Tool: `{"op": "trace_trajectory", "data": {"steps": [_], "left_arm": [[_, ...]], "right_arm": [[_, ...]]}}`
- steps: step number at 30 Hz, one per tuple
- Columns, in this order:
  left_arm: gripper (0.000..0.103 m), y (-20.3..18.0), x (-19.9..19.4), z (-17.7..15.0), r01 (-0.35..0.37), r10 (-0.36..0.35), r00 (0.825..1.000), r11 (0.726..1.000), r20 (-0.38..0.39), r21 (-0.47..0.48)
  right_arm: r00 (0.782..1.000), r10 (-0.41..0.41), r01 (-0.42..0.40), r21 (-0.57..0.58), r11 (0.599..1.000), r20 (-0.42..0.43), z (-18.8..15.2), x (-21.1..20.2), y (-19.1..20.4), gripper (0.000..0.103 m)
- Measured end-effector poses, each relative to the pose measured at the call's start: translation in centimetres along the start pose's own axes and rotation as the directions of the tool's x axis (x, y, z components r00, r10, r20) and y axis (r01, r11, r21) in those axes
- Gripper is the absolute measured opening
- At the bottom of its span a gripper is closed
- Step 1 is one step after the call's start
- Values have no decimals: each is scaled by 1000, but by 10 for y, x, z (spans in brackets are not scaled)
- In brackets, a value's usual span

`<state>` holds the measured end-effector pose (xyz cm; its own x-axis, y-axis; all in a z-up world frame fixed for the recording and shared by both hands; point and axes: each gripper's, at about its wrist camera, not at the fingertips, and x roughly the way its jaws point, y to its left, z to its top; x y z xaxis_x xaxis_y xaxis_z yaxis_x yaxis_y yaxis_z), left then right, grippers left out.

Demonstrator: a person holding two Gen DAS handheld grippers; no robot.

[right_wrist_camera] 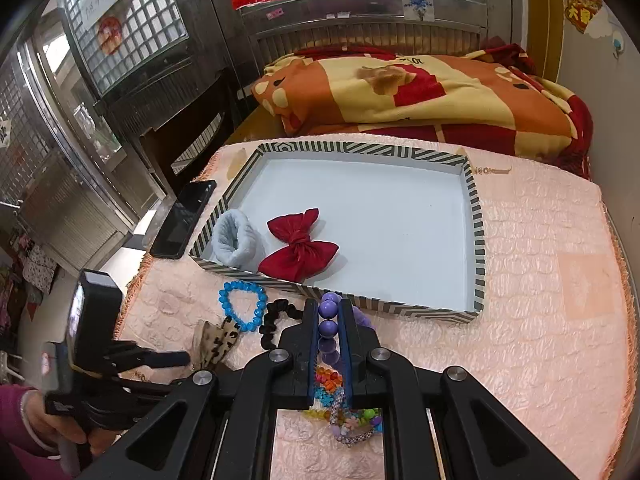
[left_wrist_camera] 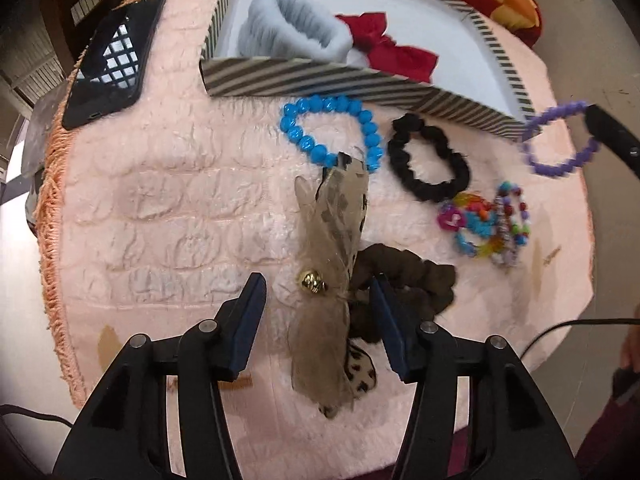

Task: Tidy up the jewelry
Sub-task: 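Grasp the beige ribbon clip with the left tool while the right tool grasps the purple bracelet, then lower both held items into the tray and open both tools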

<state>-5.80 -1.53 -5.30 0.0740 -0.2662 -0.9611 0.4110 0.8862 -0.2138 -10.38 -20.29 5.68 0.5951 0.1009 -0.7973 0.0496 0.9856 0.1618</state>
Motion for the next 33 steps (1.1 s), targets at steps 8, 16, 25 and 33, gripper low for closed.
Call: {"op": "trace_trajectory", "data": {"steps": [8, 16, 25, 33], "left_arm": [[28, -10, -4, -3, 11, -13, 1000, 998, 27, 69], [28, -12, -55, 9, 51, -60, 989, 996, 136, 68], [28, -23, -87, 40, 17, -36, 971, 996, 235, 82], [28, -22, -97, 59, -38, 15, 962, 996, 274, 78]], "right_arm": [[1000, 10, -10, 0, 1000, 25, 8, -7, 2, 9], [998, 3, -3, -8, 1000, 65, 21, -19, 3, 9], [996, -3, 5, -24, 1000, 85, 32, -25, 5, 9], [997, -16, 18, -30, 999, 72, 39, -22, 0, 9]]}}
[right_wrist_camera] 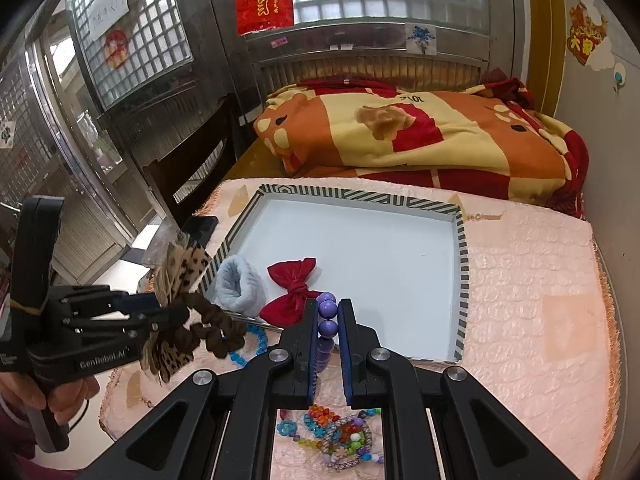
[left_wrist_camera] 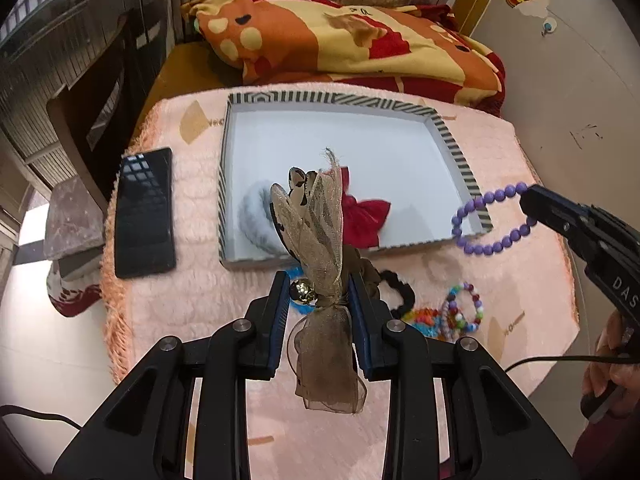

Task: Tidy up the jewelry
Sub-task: 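Lower both held items into the tray and open both tools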

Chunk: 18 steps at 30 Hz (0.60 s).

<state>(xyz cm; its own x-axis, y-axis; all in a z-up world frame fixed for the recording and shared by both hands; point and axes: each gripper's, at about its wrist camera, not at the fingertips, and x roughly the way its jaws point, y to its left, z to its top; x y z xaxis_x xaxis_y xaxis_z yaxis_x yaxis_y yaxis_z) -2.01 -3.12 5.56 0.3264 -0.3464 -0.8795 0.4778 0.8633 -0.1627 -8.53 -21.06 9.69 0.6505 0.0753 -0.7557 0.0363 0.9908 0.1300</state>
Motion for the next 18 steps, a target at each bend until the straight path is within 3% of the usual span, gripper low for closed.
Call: {"op": "trace_trajectory", "data": {"steps": [18], "left_arm": [[28, 4, 20, 44, -86, 86, 996, 996, 22, -6]], "right_arm": [[999, -1, 0, -25, 1000, -43, 19, 27, -17, 9]]}}
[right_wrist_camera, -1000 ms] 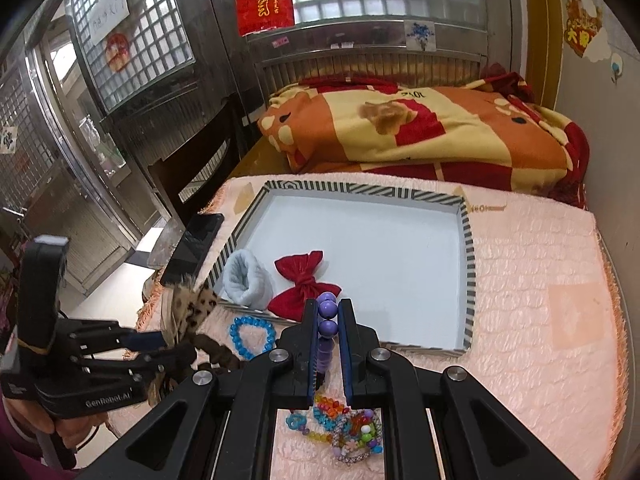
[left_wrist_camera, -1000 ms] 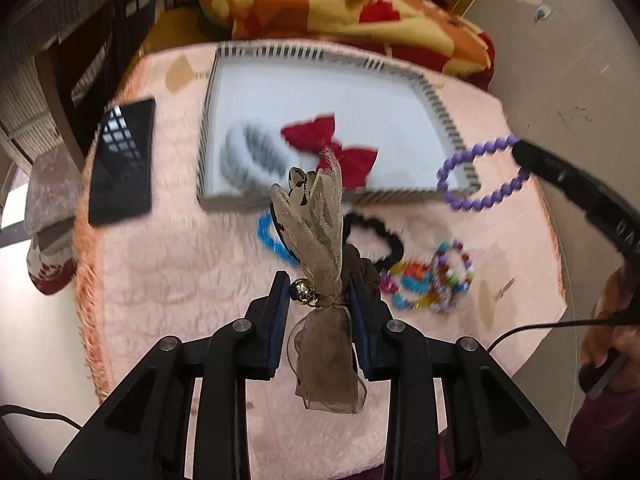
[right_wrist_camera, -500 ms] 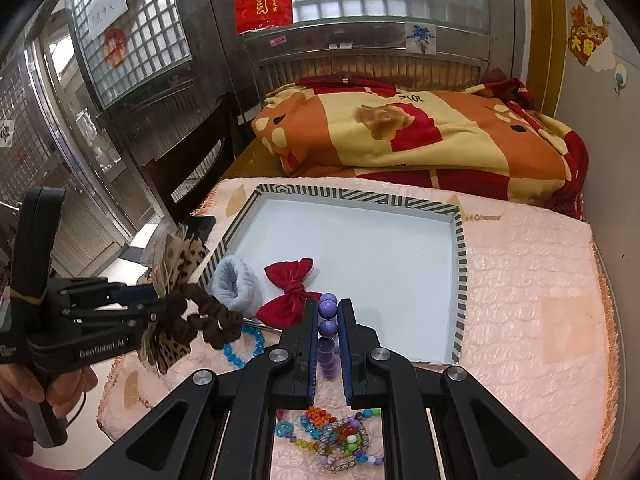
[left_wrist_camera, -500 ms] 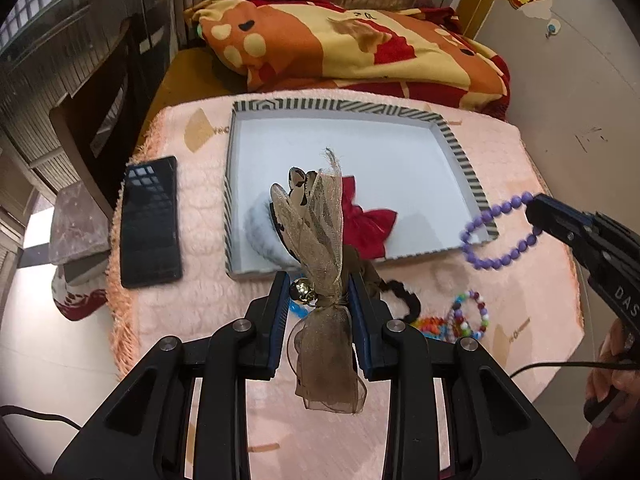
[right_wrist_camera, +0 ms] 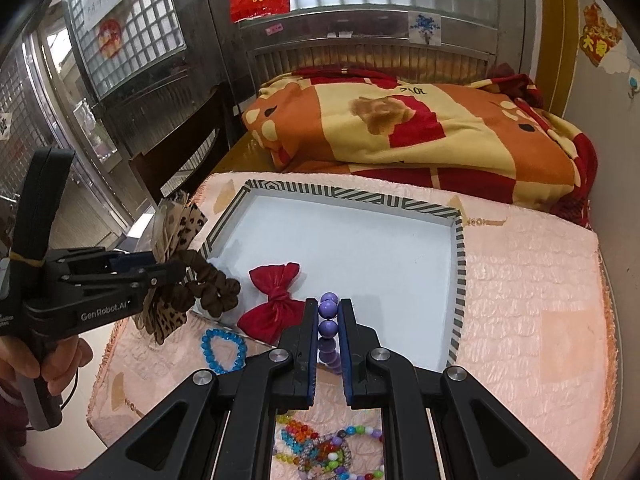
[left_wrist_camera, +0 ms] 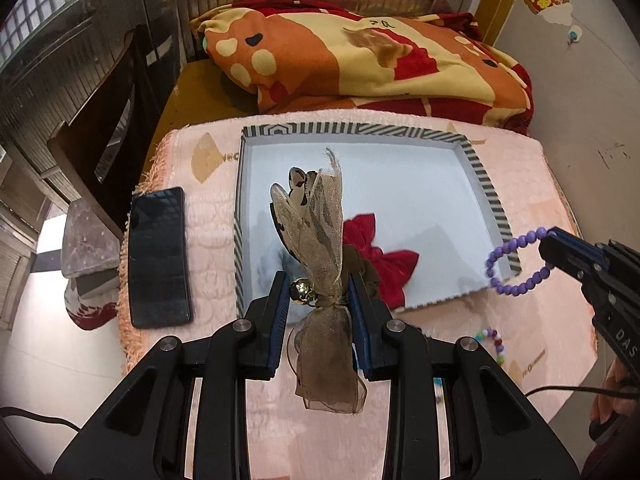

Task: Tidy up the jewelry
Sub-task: 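Lower both held items into the tray and open both tools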

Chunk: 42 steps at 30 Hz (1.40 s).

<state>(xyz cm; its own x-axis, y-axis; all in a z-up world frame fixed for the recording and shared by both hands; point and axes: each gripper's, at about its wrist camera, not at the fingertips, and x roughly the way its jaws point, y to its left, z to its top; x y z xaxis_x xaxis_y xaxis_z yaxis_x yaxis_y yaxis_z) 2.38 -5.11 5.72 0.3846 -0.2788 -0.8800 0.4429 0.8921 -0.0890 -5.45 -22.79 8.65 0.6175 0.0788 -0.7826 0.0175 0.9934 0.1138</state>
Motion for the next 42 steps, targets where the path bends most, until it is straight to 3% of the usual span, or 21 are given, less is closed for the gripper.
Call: {"op": "trace_trajectory", "data": {"steps": [10, 15, 20, 25, 34, 36, 37, 38, 42], "left_arm": [[28, 5, 17, 23, -36, 35, 999, 999, -3, -24], [28, 10, 32, 40, -2, 0, 1000, 997, -28, -73], [28, 12, 53, 55, 47, -53, 998, 991, -46, -122], [28, 24, 87, 67, -12, -1, 997, 985, -72, -172], [28, 32, 121, 68, -128, 111, 987, 980, -114, -154], [30, 31, 121, 69, -136, 121, 987, 980, -109, -146], [31, 30, 120, 69, -139, 124, 987, 980, -107, -143], [34, 29, 119, 69, -135, 122, 987, 981, -103, -138], [51, 26, 105, 65, -126, 118, 990, 984, -72, -124]], "right_arm": [[999, 49, -49, 2, 999, -20, 11, 19, 0, 9], [994, 93, -93, 6, 996, -49, 12, 38, 1, 9], [989, 99, -92, 69, 993, -106, 10, 73, -24, 9], [974, 75, -45, 143, 989, -213, -5, 123, -57, 9], [967, 75, -41, 142, 989, -243, -8, 145, -55, 9], [965, 58, -21, 143, 990, -258, -7, 146, -55, 20], [965, 56, -19, 147, 989, -256, -6, 144, -55, 33], [968, 58, -20, 153, 988, -245, -7, 138, -55, 40], [977, 57, -24, 163, 986, -205, -7, 113, -55, 40]]}}
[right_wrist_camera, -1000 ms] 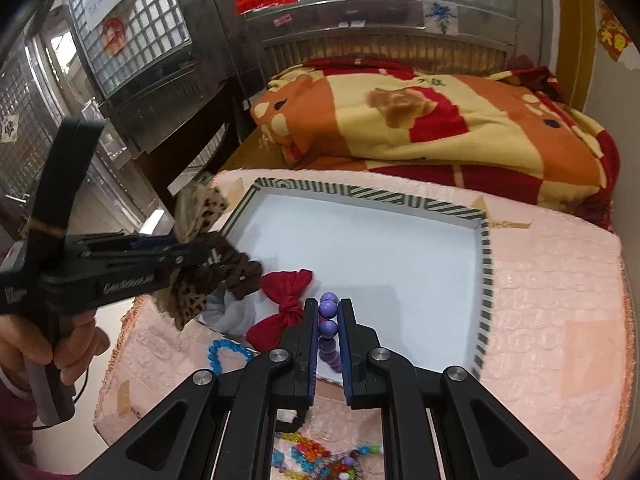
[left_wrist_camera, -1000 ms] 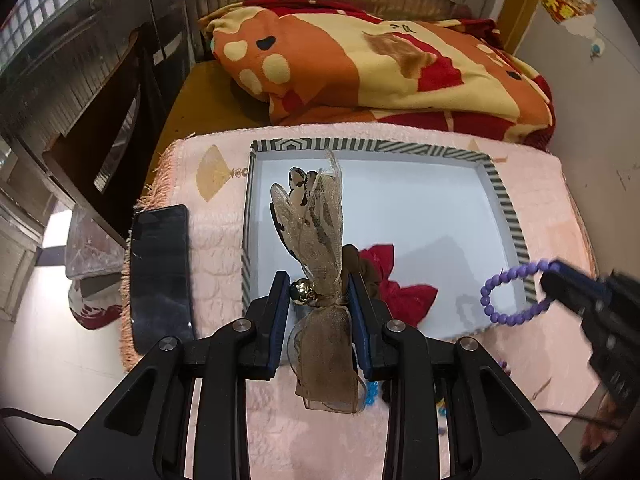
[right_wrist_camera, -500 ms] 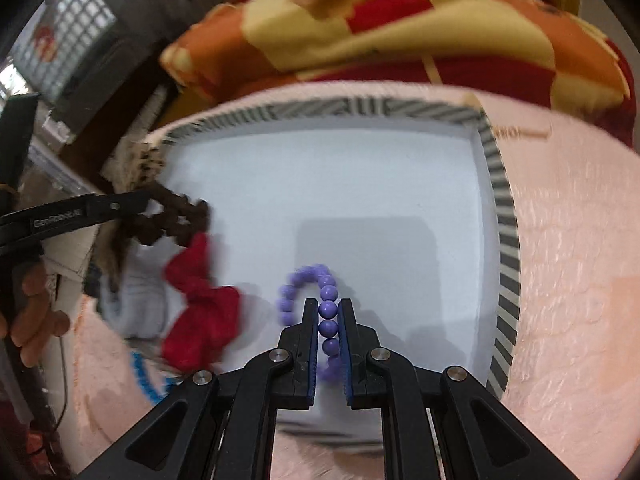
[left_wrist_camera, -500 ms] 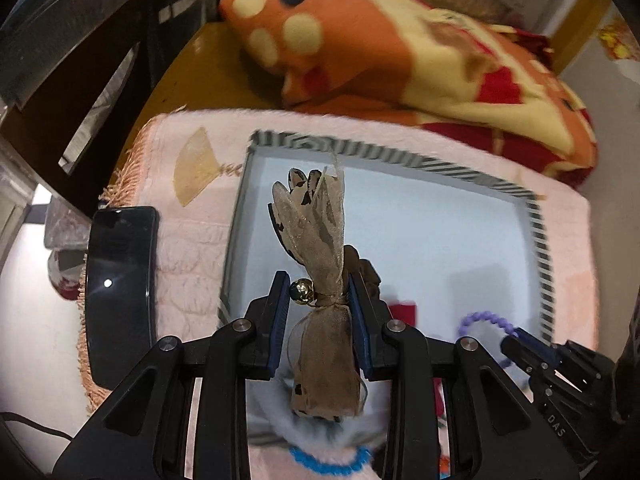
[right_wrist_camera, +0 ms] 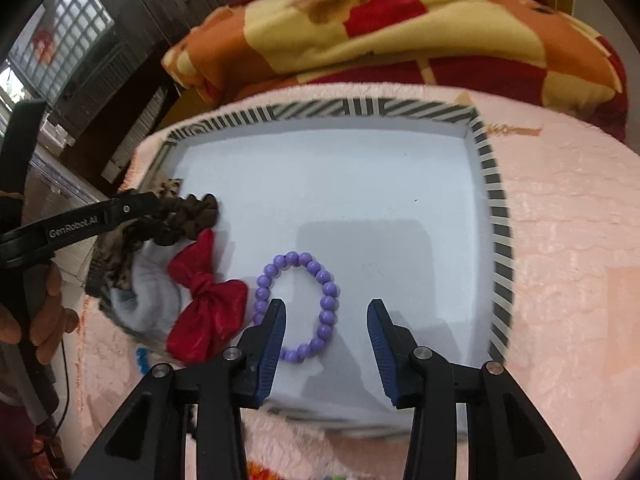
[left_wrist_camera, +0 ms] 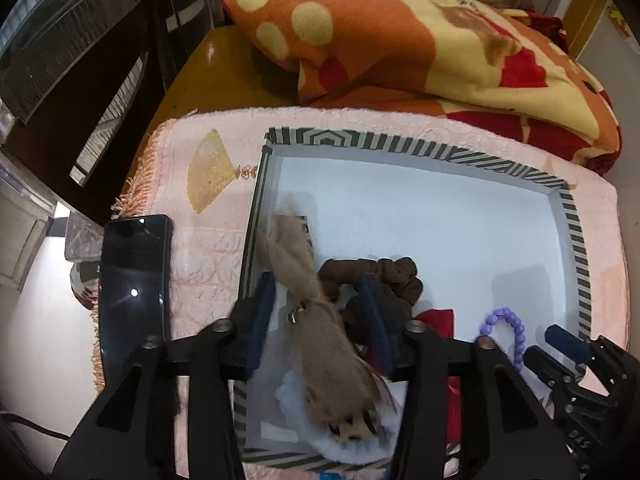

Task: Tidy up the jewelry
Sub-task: 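Lower both held items into the tray and open both tools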

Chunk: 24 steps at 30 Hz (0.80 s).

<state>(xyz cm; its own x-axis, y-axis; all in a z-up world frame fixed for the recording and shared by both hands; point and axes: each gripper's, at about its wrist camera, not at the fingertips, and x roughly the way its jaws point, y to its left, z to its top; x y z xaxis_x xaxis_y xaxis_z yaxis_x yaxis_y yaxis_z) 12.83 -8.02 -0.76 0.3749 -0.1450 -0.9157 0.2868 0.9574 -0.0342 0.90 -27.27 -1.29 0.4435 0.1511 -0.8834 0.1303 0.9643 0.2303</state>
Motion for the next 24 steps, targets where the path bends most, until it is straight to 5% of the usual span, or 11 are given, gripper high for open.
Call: {"op": "trace_trajectory", "data": {"steps": [24], "left_arm": [[52, -16, -99, -113, -8, 0, 993, 998, 120, 70]], "right_arm": [[986, -29, 11, 114, 993, 163, -92, -108, 31, 56]]}}
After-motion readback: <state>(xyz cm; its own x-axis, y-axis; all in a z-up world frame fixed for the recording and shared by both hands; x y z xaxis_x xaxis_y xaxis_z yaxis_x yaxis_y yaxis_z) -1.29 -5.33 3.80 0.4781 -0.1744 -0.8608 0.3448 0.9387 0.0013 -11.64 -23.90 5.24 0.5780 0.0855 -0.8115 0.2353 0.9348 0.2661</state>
